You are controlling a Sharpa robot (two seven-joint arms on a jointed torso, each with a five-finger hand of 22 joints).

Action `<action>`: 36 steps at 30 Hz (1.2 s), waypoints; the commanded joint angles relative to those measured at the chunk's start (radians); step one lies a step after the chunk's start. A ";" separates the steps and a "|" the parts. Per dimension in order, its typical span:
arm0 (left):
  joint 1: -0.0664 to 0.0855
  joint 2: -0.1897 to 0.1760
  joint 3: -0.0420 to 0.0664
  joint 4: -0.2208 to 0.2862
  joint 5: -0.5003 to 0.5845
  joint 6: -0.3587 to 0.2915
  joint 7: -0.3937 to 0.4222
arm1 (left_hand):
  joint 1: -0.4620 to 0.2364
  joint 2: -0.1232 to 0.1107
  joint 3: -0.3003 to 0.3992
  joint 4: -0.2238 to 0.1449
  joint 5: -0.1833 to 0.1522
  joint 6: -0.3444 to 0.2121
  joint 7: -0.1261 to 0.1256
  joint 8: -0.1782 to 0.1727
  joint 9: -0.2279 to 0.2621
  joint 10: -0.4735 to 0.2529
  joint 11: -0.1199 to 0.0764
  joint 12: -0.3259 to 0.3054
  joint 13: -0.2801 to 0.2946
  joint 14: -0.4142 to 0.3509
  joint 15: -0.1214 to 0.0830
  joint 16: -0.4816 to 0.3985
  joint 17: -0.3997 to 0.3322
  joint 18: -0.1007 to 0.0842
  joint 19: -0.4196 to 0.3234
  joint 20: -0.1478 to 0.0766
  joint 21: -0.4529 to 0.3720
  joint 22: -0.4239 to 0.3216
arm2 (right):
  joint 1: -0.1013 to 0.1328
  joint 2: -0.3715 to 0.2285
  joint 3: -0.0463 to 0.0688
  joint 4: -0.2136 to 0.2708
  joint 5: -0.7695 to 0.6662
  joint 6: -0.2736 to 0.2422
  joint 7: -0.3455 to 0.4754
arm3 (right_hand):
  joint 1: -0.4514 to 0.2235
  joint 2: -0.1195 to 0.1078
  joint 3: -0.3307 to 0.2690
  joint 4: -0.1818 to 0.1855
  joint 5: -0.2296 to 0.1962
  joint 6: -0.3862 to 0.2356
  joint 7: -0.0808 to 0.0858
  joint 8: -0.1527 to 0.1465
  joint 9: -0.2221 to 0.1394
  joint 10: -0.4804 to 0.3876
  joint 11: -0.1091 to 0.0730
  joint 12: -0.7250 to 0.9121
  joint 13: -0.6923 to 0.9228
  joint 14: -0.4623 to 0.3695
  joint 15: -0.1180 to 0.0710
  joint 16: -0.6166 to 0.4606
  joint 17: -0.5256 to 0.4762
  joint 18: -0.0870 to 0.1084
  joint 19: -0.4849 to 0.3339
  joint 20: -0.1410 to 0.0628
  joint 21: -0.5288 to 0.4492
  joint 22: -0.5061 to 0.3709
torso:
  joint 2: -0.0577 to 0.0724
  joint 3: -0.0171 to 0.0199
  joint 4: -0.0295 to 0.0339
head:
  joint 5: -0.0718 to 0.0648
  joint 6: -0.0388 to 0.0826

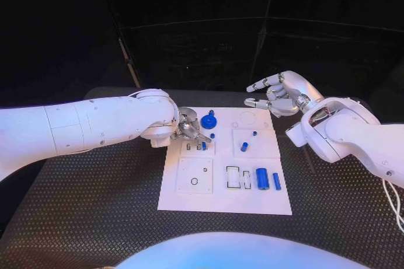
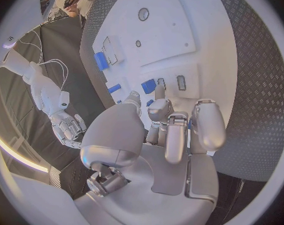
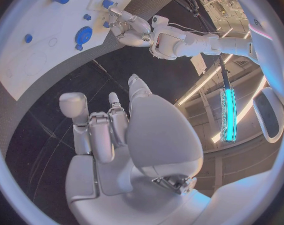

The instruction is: Assemble the parts on the task board

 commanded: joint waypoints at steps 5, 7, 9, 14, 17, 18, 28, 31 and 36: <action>0.002 0.026 0.000 -0.017 -0.013 0.017 -0.012 | 0.001 0.011 -0.009 -0.001 0.000 -0.009 0.003 0.004 0.003 -0.003 0.000 0.001 0.003 0.107 -0.006 0.003 0.263 -0.016 0.009 -0.003 0.008 0.006 | 0.002 0.007 0.001 -0.003 -0.013 0.011 -0.012 | -0.008 0.003 -0.007 -0.001 0.009 0.010 -0.001 0.005 -0.001 -0.003 -0.007 -0.002 0.053 0.085 -0.005 -0.005 0.178 -0.009 -0.005 -0.003 -0.004 -0.001 | 0.001 -0.0003 -0.0012 | 0.000 -0.002; 0.002 0.033 0.000 -0.024 -0.014 0.022 -0.013 | 0.002 0.013 -0.010 -0.002 0.001 -0.010 0.003 0.005 0.005 -0.003 0.000 0.002 0.004 0.107 -0.006 0.003 0.263 -0.017 0.011 -0.003 0.010 0.010 | 0.002 0.009 0.001 -0.004 -0.013 0.012 -0.013 | -0.008 0.003 -0.007 -0.001 0.012 0.010 -0.001 0.005 -0.001 -0.003 -0.008 -0.002 0.053 0.086 -0.005 -0.005 0.178 -0.009 -0.005 -0.003 -0.005 -0.003 | 0.001 -0.0004 -0.0013 | 0.000 -0.002; 0.002 0.040 0.001 -0.031 -0.022 0.028 -0.014 | 0.004 0.015 -0.011 -0.003 0.002 -0.012 0.003 0.006 0.007 0.000 0.000 0.007 0.010 0.107 -0.006 0.003 0.263 -0.019 0.016 -0.003 0.017 0.023 | 0.002 0.011 0.001 -0.005 -0.014 0.013 -0.014 | -0.008 0.003 -0.007 -0.001 0.012 0.010 -0.001 0.005 -0.001 -0.003 -0.008 -0.002 0.053 0.086 -0.005 -0.005 0.178 -0.009 -0.005 -0.003 -0.005 -0.003 | 0.001 -0.0004 -0.0010 | 0.000 -0.003; 0.002 0.054 0.001 -0.043 -0.035 0.045 -0.015 | 0.009 0.018 -0.014 -0.006 0.005 -0.016 0.003 0.008 0.012 0.001 0.000 0.010 0.013 0.107 -0.006 0.003 0.263 -0.021 0.021 -0.003 0.022 0.033 | 0.002 0.014 0.001 -0.007 -0.014 0.018 -0.017 | -0.009 0.005 -0.008 -0.001 0.014 0.010 -0.001 0.005 -0.002 -0.004 -0.008 -0.003 0.052 0.085 -0.005 -0.007 0.175 -0.008 -0.007 -0.004 -0.007 -0.007 | 0.001 -0.0003 -0.0013 | 0.001 -0.005; 0.002 0.060 0.001 -0.048 -0.039 0.053 -0.016 | 0.013 0.020 -0.015 -0.008 0.008 -0.018 0.004 0.010 0.015 0.000 0.000 0.009 0.012 0.107 -0.006 0.003 0.263 -0.021 0.022 -0.003 0.023 0.034 | 0.002 0.014 0.001 -0.008 -0.016 0.022 -0.020 | -0.009 0.005 -0.008 0.000 0.015 0.010 -0.001 0.005 -0.002 -0.004 -0.008 -0.004 0.051 0.085 -0.005 -0.007 0.175 -0.008 -0.008 -0.004 -0.008 -0.008 | 0.000 -0.0006 -0.0005 | 0.001 -0.008; 0.002 0.062 0.001 -0.049 -0.040 0.055 -0.017 | 0.014 0.020 -0.016 -0.008 0.008 -0.019 0.004 0.010 0.015 0.000 0.000 0.009 0.013 0.107 -0.006 0.003 0.263 -0.021 0.022 -0.003 0.023 0.035 | 0.002 0.015 0.001 -0.009 -0.016 0.023 -0.020 | -0.009 0.005 -0.008 0.000 0.015 0.010 -0.001 0.005 -0.002 -0.004 -0.008 -0.004 0.051 0.085 -0.005 -0.007 0.175 -0.008 -0.008 -0.004 -0.008 -0.008 | 0.000 -0.0006 -0.0005 | 0.001 -0.008; 0.002 0.069 0.001 -0.055 -0.044 0.075 -0.020 | 0.024 0.023 -0.018 -0.013 0.011 -0.022 0.004 0.013 0.021 0.000 0.000 0.013 0.016 0.107 -0.005 0.003 0.263 -0.023 0.026 -0.003 0.028 0.044 | 0.002 0.020 0.001 -0.015 -0.018 0.031 -0.024 | -0.010 0.005 -0.009 0.000 0.016 0.010 -0.001 0.005 -0.002 -0.004 -0.008 -0.004 0.052 0.085 -0.005 -0.007 0.174 -0.008 -0.008 -0.004 -0.008 -0.009 | 0.000 -0.0004 0.0000 | 0.000 -0.013; 0.002 0.070 0.001 -0.056 -0.047 0.080 -0.021 | 0.032 0.025 -0.019 -0.018 0.012 -0.024 0.004 0.015 0.025 0.000 0.000 0.013 0.017 0.107 -0.005 0.003 0.263 -0.023 0.026 -0.003 0.028 0.046 | 0.002 0.021 0.001 -0.016 -0.018 0.032 -0.024 | -0.010 0.005 -0.009 0.000 0.016 0.010 -0.001 0.005 -0.002 -0.004 -0.008 -0.004 0.052 0.085 -0.005 -0.007 0.174 -0.008 -0.008 -0.004 -0.008 -0.009 | 0.000 -0.0007 -0.0004 | 0.000 -0.013; 0.002 0.071 0.001 -0.057 -0.049 0.085 -0.022 | 0.050 0.030 -0.021 -0.030 0.015 -0.028 0.004 0.019 0.033 -0.001 0.000 0.015 0.019 0.107 -0.005 0.003 0.263 -0.023 0.026 -0.003 0.029 0.049 | 0.002 0.022 0.001 -0.018 -0.018 0.034 -0.025 | -0.010 0.005 -0.009 0.000 0.016 0.010 -0.001 0.005 -0.002 -0.004 -0.008 -0.004 0.052 0.085 -0.005 -0.007 0.174 -0.008 -0.008 -0.004 -0.008 -0.009 | 0.001 -0.0010 -0.0004 | -0.001 -0.015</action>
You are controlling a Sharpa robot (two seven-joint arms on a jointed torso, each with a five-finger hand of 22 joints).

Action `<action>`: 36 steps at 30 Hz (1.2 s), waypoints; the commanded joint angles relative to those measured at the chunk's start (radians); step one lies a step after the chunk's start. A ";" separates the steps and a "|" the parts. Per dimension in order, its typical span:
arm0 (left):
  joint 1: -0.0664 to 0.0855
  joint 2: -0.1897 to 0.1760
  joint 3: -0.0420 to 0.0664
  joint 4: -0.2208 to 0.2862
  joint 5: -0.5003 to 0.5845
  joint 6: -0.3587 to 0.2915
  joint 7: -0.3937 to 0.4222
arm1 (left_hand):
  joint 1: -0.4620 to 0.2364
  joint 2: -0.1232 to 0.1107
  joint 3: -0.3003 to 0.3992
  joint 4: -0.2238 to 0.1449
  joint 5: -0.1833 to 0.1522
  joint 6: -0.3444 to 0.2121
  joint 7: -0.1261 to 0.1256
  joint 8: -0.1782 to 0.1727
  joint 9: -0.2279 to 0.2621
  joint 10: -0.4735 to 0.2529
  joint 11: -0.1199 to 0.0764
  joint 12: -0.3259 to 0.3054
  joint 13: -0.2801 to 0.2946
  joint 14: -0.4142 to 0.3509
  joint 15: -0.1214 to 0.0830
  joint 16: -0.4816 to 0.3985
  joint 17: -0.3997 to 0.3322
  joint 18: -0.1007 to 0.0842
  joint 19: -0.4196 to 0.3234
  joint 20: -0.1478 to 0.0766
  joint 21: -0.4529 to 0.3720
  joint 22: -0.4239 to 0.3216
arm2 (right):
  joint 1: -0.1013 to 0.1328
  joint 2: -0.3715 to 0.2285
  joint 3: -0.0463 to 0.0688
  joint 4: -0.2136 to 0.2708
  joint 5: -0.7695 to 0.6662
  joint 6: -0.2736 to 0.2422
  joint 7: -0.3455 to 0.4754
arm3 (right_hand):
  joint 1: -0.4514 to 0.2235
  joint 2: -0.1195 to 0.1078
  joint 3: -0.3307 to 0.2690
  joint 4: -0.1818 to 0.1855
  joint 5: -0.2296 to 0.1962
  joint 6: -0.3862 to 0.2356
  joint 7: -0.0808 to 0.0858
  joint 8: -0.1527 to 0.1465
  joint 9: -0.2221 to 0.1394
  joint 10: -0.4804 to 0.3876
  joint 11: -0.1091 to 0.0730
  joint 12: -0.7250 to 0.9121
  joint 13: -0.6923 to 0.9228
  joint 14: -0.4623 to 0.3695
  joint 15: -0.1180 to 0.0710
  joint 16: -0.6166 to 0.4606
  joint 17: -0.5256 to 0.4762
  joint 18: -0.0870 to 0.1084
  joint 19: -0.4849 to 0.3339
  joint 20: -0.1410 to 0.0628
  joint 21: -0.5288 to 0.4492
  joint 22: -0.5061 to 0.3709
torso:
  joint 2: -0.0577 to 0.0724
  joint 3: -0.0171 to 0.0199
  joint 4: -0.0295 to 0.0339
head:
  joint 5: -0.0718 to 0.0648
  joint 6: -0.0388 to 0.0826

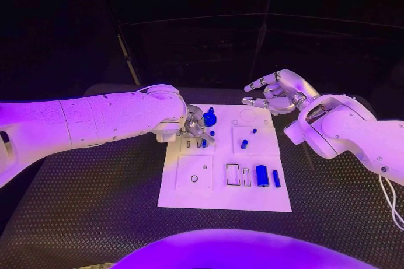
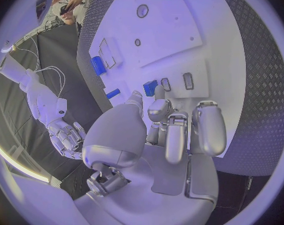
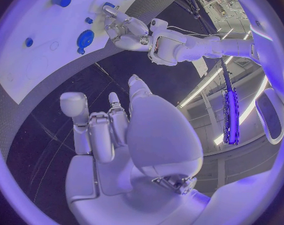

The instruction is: Assemble the parts on the task board

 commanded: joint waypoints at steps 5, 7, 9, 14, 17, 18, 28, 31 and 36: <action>0.002 0.003 0.001 -0.001 -0.012 0.023 -0.009 | 0.043 0.014 0.006 -0.030 0.008 -0.015 0.000 0.010 0.014 -0.004 0.001 0.006 0.000 0.107 -0.005 0.003 0.263 -0.008 0.005 0.001 0.005 0.004 | 0.002 0.004 0.001 -0.002 -0.005 0.015 -0.003 | -0.005 0.000 -0.004 0.000 0.005 0.006 0.003 0.005 -0.001 0.000 -0.004 -0.004 0.051 0.084 -0.005 -0.004 0.174 -0.008 -0.005 0.000 -0.005 -0.001 | 0.000 -0.0004 0.0006 | -0.001 -0.004; 0.002 0.004 0.001 -0.001 -0.012 0.023 -0.009 | 0.054 0.019 0.011 -0.040 0.009 -0.016 0.000 0.011 0.018 -0.005 0.000 0.005 0.000 0.107 -0.005 0.003 0.263 -0.008 0.005 0.001 0.005 0.005 | 0.002 0.006 0.001 -0.003 -0.005 0.018 -0.004 | -0.005 0.000 -0.004 0.001 0.005 0.006 0.003 0.005 -0.001 0.000 -0.004 -0.004 0.051 0.084 -0.005 -0.004 0.174 -0.008 -0.005 0.000 -0.005 -0.001 | 0.000 -0.0006 0.0002 | -0.001 -0.005; 0.002 0.005 0.001 -0.001 -0.012 0.023 -0.009 | 0.064 0.022 0.016 -0.049 0.009 -0.018 0.000 0.013 0.021 -0.005 0.000 0.006 0.000 0.107 -0.005 0.003 0.263 -0.008 0.005 0.001 0.006 0.007 | 0.002 0.008 0.001 -0.005 -0.006 0.022 -0.006 | -0.007 0.001 -0.005 0.002 0.007 0.006 0.003 0.005 -0.001 0.000 -0.004 -0.004 0.051 0.084 -0.005 -0.004 0.173 -0.007 -0.005 0.000 -0.006 -0.003 | 0.000 -0.0003 -0.0001 | -0.001 -0.006; 0.002 0.007 0.001 0.000 -0.012 0.023 -0.009 | 0.092 0.036 0.035 -0.074 0.010 -0.021 -0.001 0.016 0.029 -0.006 -0.001 0.006 0.000 0.107 -0.006 0.003 0.263 -0.009 0.006 0.001 0.007 0.010 | 0.002 0.011 0.001 -0.009 -0.008 0.028 -0.009 | -0.007 0.001 -0.005 0.002 0.007 0.006 0.003 0.005 -0.001 0.000 -0.004 -0.004 0.051 0.084 -0.005 -0.004 0.173 -0.007 -0.005 0.000 -0.006 -0.003 | 0.000 -0.0002 0.0005 | -0.001 -0.009; 0.002 0.009 0.001 -0.001 -0.006 0.021 -0.008 | 0.109 0.045 0.050 -0.089 0.011 -0.023 -0.003 0.016 0.032 -0.007 -0.002 0.004 -0.001 0.107 -0.007 0.003 0.263 -0.009 0.005 0.000 0.007 0.012 | 0.002 0.013 0.001 -0.012 -0.008 0.032 -0.011 | -0.007 0.001 -0.005 0.002 0.007 0.006 0.003 0.005 -0.002 0.000 -0.004 -0.004 0.051 0.084 -0.005 -0.004 0.174 -0.007 -0.005 0.000 -0.005 -0.003 | 0.000 -0.0001 0.0008 | -0.001 -0.010; 0.002 0.010 0.001 -0.001 -0.003 0.019 -0.008 | 0.118 0.050 0.059 -0.096 0.012 -0.025 -0.004 0.016 0.034 -0.008 -0.003 0.003 -0.002 0.107 -0.007 0.003 0.263 -0.009 0.005 -0.001 0.007 0.012 | 0.002 0.014 0.001 -0.013 -0.008 0.033 -0.011 | -0.007 0.002 -0.005 0.002 0.008 0.006 0.003 0.005 -0.002 0.001 -0.004 -0.003 0.053 0.085 -0.005 -0.003 0.176 -0.008 -0.005 0.000 -0.005 -0.002 | 0.000 0.0001 0.0008 | -0.001 -0.011; 0.002 0.001 0.001 0.004 0.041 -0.015 -0.002 | 0.199 0.094 0.186 -0.183 -0.025 -0.030 -0.016 0.026 0.056 -0.010 -0.014 -0.003 -0.005 0.107 -0.016 0.003 0.263 -0.006 -0.004 -0.008 -0.003 -0.001 | 0.002 0.025 0.000 -0.024 -0.008 0.041 0.003 | -0.007 0.003 -0.005 0.002 0.009 0.006 0.003 0.005 -0.002 0.000 -0.004 -0.003 0.052 0.085 -0.005 -0.003 0.176 -0.007 -0.006 0.000 -0.006 -0.004 | -0.001 0.0016 0.0003 | -0.002 -0.017; 0.002 -0.012 0.001 0.011 0.058 -0.026 -0.001 | 0.197 0.089 0.253 -0.212 -0.028 -0.037 -0.017 0.041 0.078 -0.006 -0.016 -0.004 -0.003 0.107 -0.019 0.003 0.263 -0.006 -0.004 -0.012 -0.004 0.001 | 0.002 0.028 0.000 -0.028 -0.008 0.043 0.006 | -0.007 0.003 -0.005 0.002 0.009 0.006 0.003 0.006 -0.002 0.000 -0.004 -0.003 0.051 0.085 -0.006 -0.003 0.175 -0.007 -0.007 0.000 -0.007 -0.005 | -0.001 0.0004 0.0016 | -0.004 -0.018; 0.001 -0.037 0.001 0.029 0.086 -0.051 0.002 | 0.161 0.065 0.334 -0.234 -0.029 -0.047 -0.018 0.053 0.102 -0.003 -0.016 -0.006 -0.005 0.107 -0.019 0.003 0.263 -0.006 -0.004 -0.013 -0.005 0.003 | 0.002 0.029 0.000 -0.035 -0.008 0.044 0.008 | -0.008 0.004 -0.006 0.002 0.006 0.006 0.003 0.006 -0.002 0.000 -0.004 -0.004 0.051 0.085 -0.006 -0.004 0.174 -0.007 -0.007 0.000 -0.007 -0.006 | -0.001 -0.0001 0.0030 | -0.002 -0.018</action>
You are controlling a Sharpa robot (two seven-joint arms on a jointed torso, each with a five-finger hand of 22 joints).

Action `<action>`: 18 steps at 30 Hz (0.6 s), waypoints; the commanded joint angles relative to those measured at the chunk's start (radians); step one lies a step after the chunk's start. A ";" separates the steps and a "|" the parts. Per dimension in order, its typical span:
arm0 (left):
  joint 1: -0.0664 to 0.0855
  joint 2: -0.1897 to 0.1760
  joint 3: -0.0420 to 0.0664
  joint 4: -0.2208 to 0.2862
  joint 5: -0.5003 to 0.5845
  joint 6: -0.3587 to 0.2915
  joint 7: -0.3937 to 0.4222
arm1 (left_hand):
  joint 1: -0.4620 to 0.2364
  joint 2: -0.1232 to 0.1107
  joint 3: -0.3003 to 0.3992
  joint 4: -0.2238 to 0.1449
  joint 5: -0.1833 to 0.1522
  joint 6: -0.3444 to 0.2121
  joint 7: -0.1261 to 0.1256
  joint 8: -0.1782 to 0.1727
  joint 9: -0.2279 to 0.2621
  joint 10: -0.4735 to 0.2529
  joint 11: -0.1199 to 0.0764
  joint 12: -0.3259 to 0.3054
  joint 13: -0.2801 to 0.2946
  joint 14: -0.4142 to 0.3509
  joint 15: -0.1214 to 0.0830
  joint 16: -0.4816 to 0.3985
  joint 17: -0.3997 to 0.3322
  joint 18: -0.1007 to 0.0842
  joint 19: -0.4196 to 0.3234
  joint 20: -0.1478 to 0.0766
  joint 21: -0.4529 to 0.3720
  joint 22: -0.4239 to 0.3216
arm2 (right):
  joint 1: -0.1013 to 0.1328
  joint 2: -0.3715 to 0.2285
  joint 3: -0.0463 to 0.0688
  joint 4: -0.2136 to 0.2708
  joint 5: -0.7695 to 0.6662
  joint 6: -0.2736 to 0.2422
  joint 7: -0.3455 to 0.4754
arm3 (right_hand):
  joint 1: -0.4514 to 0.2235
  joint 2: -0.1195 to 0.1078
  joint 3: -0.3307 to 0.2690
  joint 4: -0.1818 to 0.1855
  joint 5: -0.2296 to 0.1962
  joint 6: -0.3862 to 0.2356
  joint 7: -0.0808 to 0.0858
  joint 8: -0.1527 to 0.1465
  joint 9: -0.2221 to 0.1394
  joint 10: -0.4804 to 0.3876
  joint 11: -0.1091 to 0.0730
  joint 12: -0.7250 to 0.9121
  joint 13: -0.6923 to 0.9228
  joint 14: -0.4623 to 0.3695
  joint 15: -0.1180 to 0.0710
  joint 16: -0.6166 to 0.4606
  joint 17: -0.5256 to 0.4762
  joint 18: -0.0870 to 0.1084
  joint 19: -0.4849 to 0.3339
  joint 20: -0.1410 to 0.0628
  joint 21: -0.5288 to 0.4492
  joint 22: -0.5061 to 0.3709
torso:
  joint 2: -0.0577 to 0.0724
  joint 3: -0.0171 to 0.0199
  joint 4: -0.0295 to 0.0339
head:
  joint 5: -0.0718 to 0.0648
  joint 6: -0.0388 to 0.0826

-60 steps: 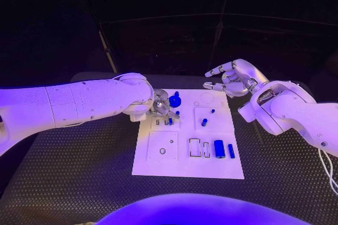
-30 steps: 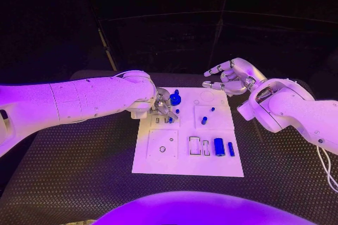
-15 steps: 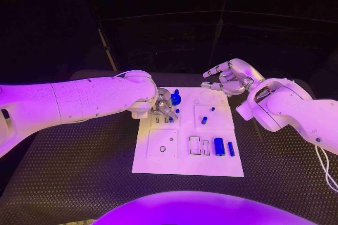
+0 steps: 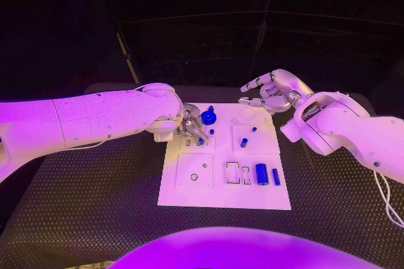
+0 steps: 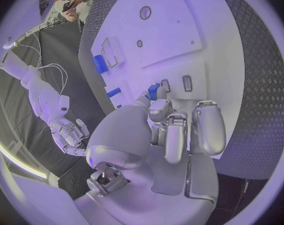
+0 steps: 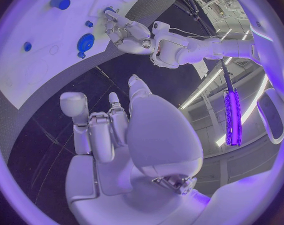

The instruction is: Assemble the parts on the task board

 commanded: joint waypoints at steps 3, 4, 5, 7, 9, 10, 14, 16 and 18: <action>0.001 -0.026 0.001 0.026 0.055 -0.063 0.006 | -0.052 -0.031 0.188 -0.124 -0.003 -0.009 -0.002 0.009 0.020 0.003 -0.003 -0.006 -0.001 0.104 -0.008 0.003 0.263 -0.006 0.002 -0.007 -0.004 0.004 | 0.002 0.002 0.001 -0.006 -0.004 0.010 0.014 | -0.008 0.004 -0.006 0.002 0.002 0.006 0.003 0.006 -0.001 0.000 -0.004 -0.004 0.051 0.085 -0.006 -0.004 0.173 -0.007 -0.007 0.000 -0.006 -0.002 | 0.000 -0.0007 0.0014 | 0.003 0.002; 0.001 -0.034 0.001 0.034 0.057 -0.078 0.007 | -0.058 -0.035 0.202 -0.127 -0.003 -0.009 -0.002 0.010 0.023 0.004 -0.005 -0.006 0.000 0.104 -0.008 0.003 0.263 -0.007 0.002 -0.006 -0.004 0.005 | 0.002 0.002 0.001 -0.007 -0.004 0.011 0.014 | -0.009 0.005 -0.007 0.003 0.000 0.007 0.003 0.006 -0.001 0.000 -0.004 -0.004 0.051 0.085 -0.006 -0.004 0.173 -0.007 -0.007 0.000 -0.006 -0.002 | 0.001 -0.0007 0.0009 | 0.003 0.003; 0.001 -0.040 0.001 0.039 0.058 -0.089 0.008 | -0.065 -0.039 0.214 -0.129 -0.004 -0.009 -0.001 0.011 0.026 0.004 -0.006 -0.006 0.000 0.104 -0.008 0.003 0.263 -0.007 0.003 -0.006 -0.004 0.006 | 0.002 0.003 0.001 -0.008 -0.004 0.012 0.014 | -0.010 0.005 -0.007 0.003 -0.001 0.007 0.002 0.006 -0.001 0.000 -0.004 -0.003 0.051 0.085 -0.006 -0.004 0.173 -0.007 -0.007 0.000 -0.006 -0.002 | 0.001 -0.0005 0.0005 | 0.003 0.005; 0.001 -0.054 0.001 0.052 0.061 -0.117 0.010 | -0.071 -0.041 0.228 -0.131 -0.005 -0.009 -0.002 0.012 0.029 0.005 -0.005 -0.006 -0.001 0.104 -0.008 0.003 0.263 -0.007 0.002 -0.006 -0.005 0.005 | 0.002 0.005 0.001 -0.011 -0.004 0.015 0.014 | -0.011 0.005 -0.008 0.003 -0.003 0.007 0.002 0.006 -0.001 -0.001 -0.004 -0.004 0.050 0.084 -0.006 -0.005 0.172 -0.007 -0.007 0.000 -0.006 -0.003 | 0.001 0.0006 -0.0008 | 0.005 0.009; 0.001 -0.066 0.000 0.065 0.062 -0.148 0.012 | -0.079 -0.047 0.243 -0.133 -0.003 -0.009 -0.002 0.013 0.032 0.007 -0.006 -0.004 0.001 0.104 -0.008 0.003 0.263 -0.006 0.002 -0.006 -0.005 0.005 | 0.002 0.007 0.001 -0.013 -0.004 0.017 0.015 | -0.011 0.005 -0.008 0.003 -0.003 0.007 0.002 0.006 -0.001 -0.001 -0.004 -0.004 0.050 0.084 -0.006 -0.005 0.172 -0.007 -0.007 0.000 -0.006 -0.003 | 0.002 0.0004 -0.0019 | 0.006 0.007; 0.000 -0.071 0.000 0.070 0.062 -0.162 0.013 | -0.087 -0.053 0.258 -0.136 -0.003 -0.009 -0.002 0.015 0.035 0.008 -0.006 -0.003 0.002 0.104 -0.009 0.003 0.263 -0.006 0.003 -0.007 -0.005 0.006 | 0.002 0.007 0.001 -0.013 -0.004 0.018 0.015 | -0.011 0.005 -0.008 0.003 -0.003 0.007 0.002 0.006 -0.001 -0.001 -0.004 -0.004 0.050 0.084 -0.006 -0.005 0.172 -0.007 -0.007 0.000 -0.006 -0.003 | 0.002 0.0006 -0.0019 | 0.006 0.007; -0.002 -0.095 0.000 0.104 0.056 -0.236 0.019 | -0.108 -0.070 0.305 -0.145 -0.003 -0.007 -0.004 0.018 0.045 0.015 -0.008 0.002 0.009 0.104 -0.010 0.003 0.263 -0.008 0.006 -0.008 -0.001 0.015 | 0.002 0.008 0.001 -0.016 -0.004 0.021 0.014 | -0.012 0.006 -0.009 0.004 -0.005 0.006 0.003 0.006 -0.001 -0.002 -0.004 -0.005 0.049 0.084 -0.006 -0.005 0.172 -0.006 -0.009 0.000 -0.007 -0.005 | 0.002 -0.0004 0.0005 | 0.006 0.004; -0.005 -0.107 0.000 0.123 0.046 -0.272 0.021 | -0.114 -0.076 0.321 -0.148 -0.004 -0.005 -0.004 0.020 0.048 0.018 -0.009 0.005 0.011 0.104 -0.010 0.003 0.263 -0.008 0.008 -0.008 0.000 0.019 | 0.002 0.007 0.001 -0.017 -0.004 0.022 0.014 | -0.012 0.006 -0.009 0.004 -0.005 0.006 0.003 0.006 -0.001 -0.002 -0.004 -0.005 0.049 0.084 -0.006 -0.005 0.172 -0.006 -0.009 0.000 -0.007 -0.005 | 0.003 -0.0014 0.0016 | 0.007 0.003; -0.009 -0.116 -0.001 0.137 0.036 -0.300 0.023 | -0.119 -0.082 0.335 -0.151 -0.004 -0.004 -0.005 0.021 0.051 0.021 -0.009 0.007 0.014 0.104 -0.010 0.003 0.263 -0.009 0.009 -0.009 0.002 0.022 | 0.002 0.007 0.001 -0.018 -0.004 0.023 0.014 | -0.012 0.006 -0.009 0.004 -0.005 0.006 0.003 0.006 -0.001 -0.002 -0.004 -0.005 0.049 0.084 -0.006 -0.005 0.172 -0.006 -0.009 0.000 -0.007 -0.005 | 0.002 -0.0017 0.0018 | 0.008 0.002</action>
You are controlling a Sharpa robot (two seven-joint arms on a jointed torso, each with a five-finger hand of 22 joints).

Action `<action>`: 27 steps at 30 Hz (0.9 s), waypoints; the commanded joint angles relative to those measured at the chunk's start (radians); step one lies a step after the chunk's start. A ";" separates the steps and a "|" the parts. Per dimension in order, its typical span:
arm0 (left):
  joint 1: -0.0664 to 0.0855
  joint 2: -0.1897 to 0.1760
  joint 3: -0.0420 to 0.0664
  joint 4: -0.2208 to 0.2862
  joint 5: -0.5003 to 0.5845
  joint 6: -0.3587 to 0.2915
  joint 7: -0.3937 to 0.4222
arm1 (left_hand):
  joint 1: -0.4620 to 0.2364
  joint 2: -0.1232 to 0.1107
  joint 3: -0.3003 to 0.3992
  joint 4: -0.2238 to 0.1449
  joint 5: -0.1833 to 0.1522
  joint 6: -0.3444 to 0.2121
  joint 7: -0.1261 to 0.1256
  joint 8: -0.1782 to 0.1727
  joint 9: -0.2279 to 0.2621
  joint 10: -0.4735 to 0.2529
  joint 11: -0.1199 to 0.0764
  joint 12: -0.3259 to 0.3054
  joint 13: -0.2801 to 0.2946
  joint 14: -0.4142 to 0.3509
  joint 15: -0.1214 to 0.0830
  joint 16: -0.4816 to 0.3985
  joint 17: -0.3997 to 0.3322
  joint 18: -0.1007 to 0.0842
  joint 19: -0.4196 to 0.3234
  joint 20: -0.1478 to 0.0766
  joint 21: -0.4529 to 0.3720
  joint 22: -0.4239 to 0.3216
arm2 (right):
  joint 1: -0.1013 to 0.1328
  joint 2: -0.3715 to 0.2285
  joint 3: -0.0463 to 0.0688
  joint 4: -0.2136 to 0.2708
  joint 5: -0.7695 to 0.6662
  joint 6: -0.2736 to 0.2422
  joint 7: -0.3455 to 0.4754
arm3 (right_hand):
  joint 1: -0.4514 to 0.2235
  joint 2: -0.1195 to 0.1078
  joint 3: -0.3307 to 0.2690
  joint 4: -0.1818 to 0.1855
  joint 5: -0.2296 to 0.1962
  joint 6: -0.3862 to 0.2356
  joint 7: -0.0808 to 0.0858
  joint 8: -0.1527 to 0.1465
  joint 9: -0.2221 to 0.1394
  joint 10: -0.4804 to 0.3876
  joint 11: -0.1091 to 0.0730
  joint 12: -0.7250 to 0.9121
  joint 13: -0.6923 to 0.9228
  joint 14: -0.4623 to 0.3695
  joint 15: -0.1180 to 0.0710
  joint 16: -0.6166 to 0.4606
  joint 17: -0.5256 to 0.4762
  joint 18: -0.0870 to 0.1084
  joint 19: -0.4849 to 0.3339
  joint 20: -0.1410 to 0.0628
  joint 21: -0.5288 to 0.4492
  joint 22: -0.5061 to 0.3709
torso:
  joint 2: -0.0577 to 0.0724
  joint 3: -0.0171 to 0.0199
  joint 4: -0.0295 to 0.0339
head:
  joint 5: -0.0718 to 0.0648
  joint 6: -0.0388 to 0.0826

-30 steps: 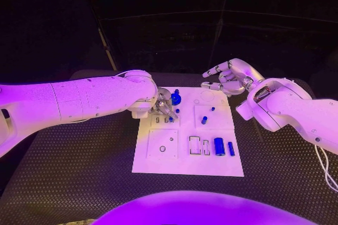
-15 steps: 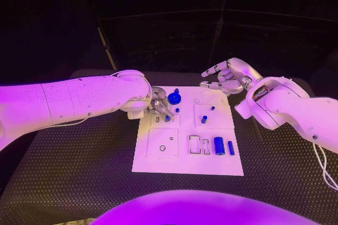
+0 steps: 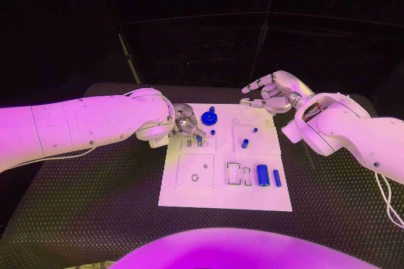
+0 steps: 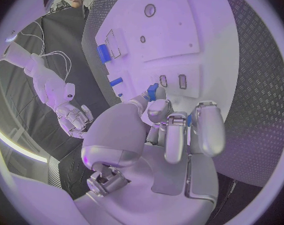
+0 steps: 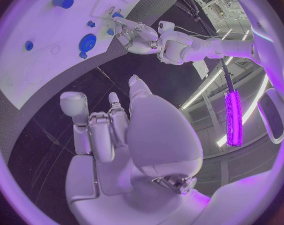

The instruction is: Assemble the parts on the task board

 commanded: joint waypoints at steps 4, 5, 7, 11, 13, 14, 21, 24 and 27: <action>-0.016 -0.023 -0.001 0.040 -0.036 -0.180 0.026 | -0.016 -0.009 0.149 -0.120 0.000 0.002 -0.003 0.007 0.007 0.012 -0.002 0.010 0.005 0.107 -0.008 0.003 0.263 -0.010 0.007 -0.004 0.006 0.010 | 0.002 -0.002 0.001 -0.001 -0.003 0.013 0.009 | -0.010 0.002 -0.007 0.002 -0.006 0.006 0.003 0.006 -0.002 -0.001 -0.004 -0.005 0.050 0.084 -0.006 -0.005 0.172 -0.006 -0.009 0.000 -0.005 -0.001 | -0.001 -0.0007 0.0026 | 0.003 -0.006; -0.020 -0.026 -0.001 0.045 -0.043 -0.195 0.029 | -0.017 -0.011 0.155 -0.121 0.000 0.002 -0.003 0.007 0.008 0.014 -0.002 0.012 0.007 0.107 -0.008 0.003 0.263 -0.011 0.009 -0.004 0.007 0.013 | 0.002 -0.003 0.001 -0.002 -0.003 0.013 0.009 | -0.010 0.002 -0.007 0.002 -0.006 0.006 0.003 0.006 -0.002 -0.001 -0.004 -0.005 0.050 0.084 -0.006 -0.005 0.172 -0.006 -0.009 0.000 -0.005 -0.001 | -0.001 -0.0003 0.0018 | 0.005 -0.007; -0.027 -0.029 -0.001 0.051 -0.055 -0.217 0.033 | -0.022 -0.017 0.173 -0.123 0.000 0.003 -0.004 0.008 0.011 0.016 -0.002 0.014 0.009 0.107 -0.009 0.003 0.263 -0.011 0.010 -0.005 0.008 0.015 | 0.002 -0.003 0.001 -0.002 -0.003 0.014 0.009 | -0.010 0.002 -0.007 0.002 -0.006 0.006 0.003 0.006 -0.002 -0.001 -0.004 -0.005 0.050 0.084 -0.006 -0.005 0.172 -0.006 -0.009 0.000 -0.005 -0.001 | -0.001 -0.0001 0.0013 | 0.006 -0.007; -0.041 -0.036 -0.001 0.065 -0.089 -0.260 0.039 | -0.030 -0.027 0.199 -0.125 0.000 0.004 -0.004 0.010 0.016 0.018 -0.003 0.014 0.009 0.107 -0.009 0.003 0.263 -0.011 0.011 -0.006 0.009 0.017 | 0.002 -0.005 0.001 -0.002 -0.003 0.015 0.007 | -0.010 0.002 -0.007 0.002 -0.006 0.006 0.003 0.006 -0.002 -0.001 -0.004 -0.005 0.050 0.084 -0.006 -0.005 0.172 -0.006 -0.009 0.000 -0.005 -0.001 | -0.001 0.0002 -0.0003 | 0.008 -0.010; -0.047 -0.040 -0.001 0.074 -0.110 -0.285 0.038 | -0.033 -0.032 0.210 -0.126 0.000 0.004 -0.004 0.010 0.018 0.018 -0.003 0.013 0.008 0.107 -0.010 0.003 0.263 -0.011 0.011 -0.006 0.009 0.018 | 0.002 -0.005 0.001 -0.003 -0.003 0.016 0.007 | -0.010 0.002 -0.007 0.002 -0.006 0.006 0.003 0.006 -0.002 -0.001 -0.004 -0.005 0.050 0.084 -0.006 -0.005 0.172 -0.006 -0.009 0.000 -0.005 -0.001 | -0.001 0.0002 -0.0006 | 0.009 -0.011; -0.050 -0.042 -0.002 0.079 -0.123 -0.295 0.038 | -0.034 -0.033 0.215 -0.126 0.000 0.005 -0.004 0.011 0.019 0.018 -0.003 0.012 0.007 0.107 -0.010 0.003 0.263 -0.012 0.012 -0.006 0.010 0.020 | 0.002 -0.006 0.001 -0.003 -0.003 0.016 0.007 | -0.010 0.002 -0.008 0.002 -0.007 0.006 0.003 0.006 -0.002 -0.001 -0.004 -0.005 0.050 0.084 -0.006 -0.005 0.172 -0.006 -0.009 0.000 -0.005 -0.001 | -0.001 -0.0002 0.0001 | 0.008 -0.011; -0.065 -0.051 -0.002 0.097 -0.188 -0.325 0.036 | -0.039 -0.041 0.232 -0.127 -0.001 0.006 -0.005 0.012 0.022 0.020 -0.004 0.013 0.008 0.107 -0.010 0.003 0.263 -0.013 0.014 -0.007 0.012 0.025 | 0.002 -0.006 0.001 -0.006 -0.003 0.023 0.009 | -0.017 0.004 -0.012 0.007 -0.011 0.007 0.002 0.007 -0.002 -0.002 -0.004 -0.005 0.049 0.084 -0.006 -0.005 0.172 -0.006 -0.008 0.000 -0.005 -0.001 | -0.001 0.0000 0.0012 | 0.010 -0.016; -0.070 -0.053 -0.002 0.101 -0.204 -0.312 0.029 | -0.039 -0.044 0.236 -0.127 -0.001 0.006 -0.005 0.012 0.023 0.021 -0.004 0.014 0.009 0.107 -0.010 0.003 0.263 -0.013 0.014 -0.007 0.013 0.026 | 0.002 -0.006 0.000 -0.007 -0.003 0.025 0.010 | -0.018 0.005 -0.012 0.007 -0.011 0.007 0.002 0.007 -0.002 -0.002 -0.004 -0.005 0.048 0.084 -0.006 -0.005 0.172 -0.006 -0.008 0.000 -0.005 -0.001 | 0.000 -0.0001 0.0000 | 0.011 -0.016; -0.073 -0.055 -0.002 0.104 -0.211 -0.289 0.023 | -0.040 -0.046 0.239 -0.127 -0.001 0.006 -0.005 0.013 0.024 0.021 -0.004 0.014 0.009 0.107 -0.011 0.003 0.263 -0.013 0.015 -0.007 0.013 0.027 | 0.002 -0.006 0.000 -0.008 -0.003 0.027 0.010 | -0.018 0.005 -0.012 0.007 -0.011 0.007 0.002 0.007 -0.002 -0.002 -0.004 -0.005 0.048 0.084 -0.006 -0.005 0.172 -0.006 -0.008 0.000 -0.005 -0.001 | 0.000 -0.0012 -0.0005 | 0.011 -0.018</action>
